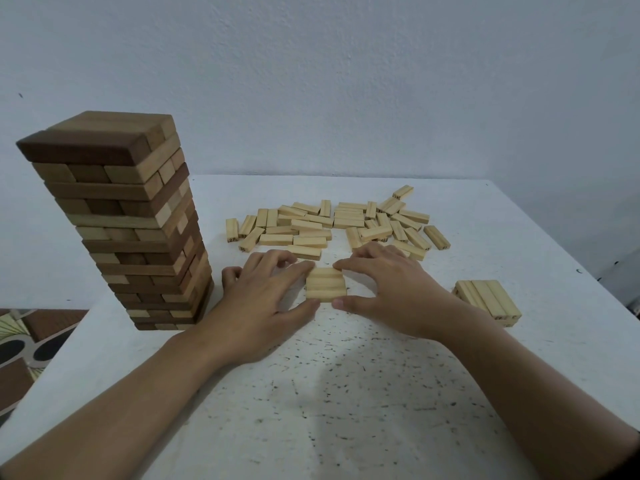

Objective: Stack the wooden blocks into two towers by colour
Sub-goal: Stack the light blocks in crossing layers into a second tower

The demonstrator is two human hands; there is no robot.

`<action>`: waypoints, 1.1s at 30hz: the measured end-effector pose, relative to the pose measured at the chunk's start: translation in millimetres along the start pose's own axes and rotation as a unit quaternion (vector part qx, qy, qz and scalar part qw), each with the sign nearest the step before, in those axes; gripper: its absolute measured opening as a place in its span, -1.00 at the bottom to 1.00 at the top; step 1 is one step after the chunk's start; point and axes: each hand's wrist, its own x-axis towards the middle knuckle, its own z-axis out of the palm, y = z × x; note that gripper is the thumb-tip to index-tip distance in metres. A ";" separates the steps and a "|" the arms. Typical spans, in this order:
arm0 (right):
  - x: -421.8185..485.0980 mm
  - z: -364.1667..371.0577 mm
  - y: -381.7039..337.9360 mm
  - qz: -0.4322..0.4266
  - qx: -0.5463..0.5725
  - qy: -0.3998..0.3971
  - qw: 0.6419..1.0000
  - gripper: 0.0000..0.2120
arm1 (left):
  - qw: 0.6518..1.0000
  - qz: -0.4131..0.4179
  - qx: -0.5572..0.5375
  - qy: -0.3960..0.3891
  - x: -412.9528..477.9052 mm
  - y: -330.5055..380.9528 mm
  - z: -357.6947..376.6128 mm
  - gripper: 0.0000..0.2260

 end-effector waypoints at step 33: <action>0.6 2.3 3.7 -0.010 -0.003 0.008 1.000 -0.40 | 1.000 0.010 -0.009 -0.003 -1.6 -1.8 1.1 -0.31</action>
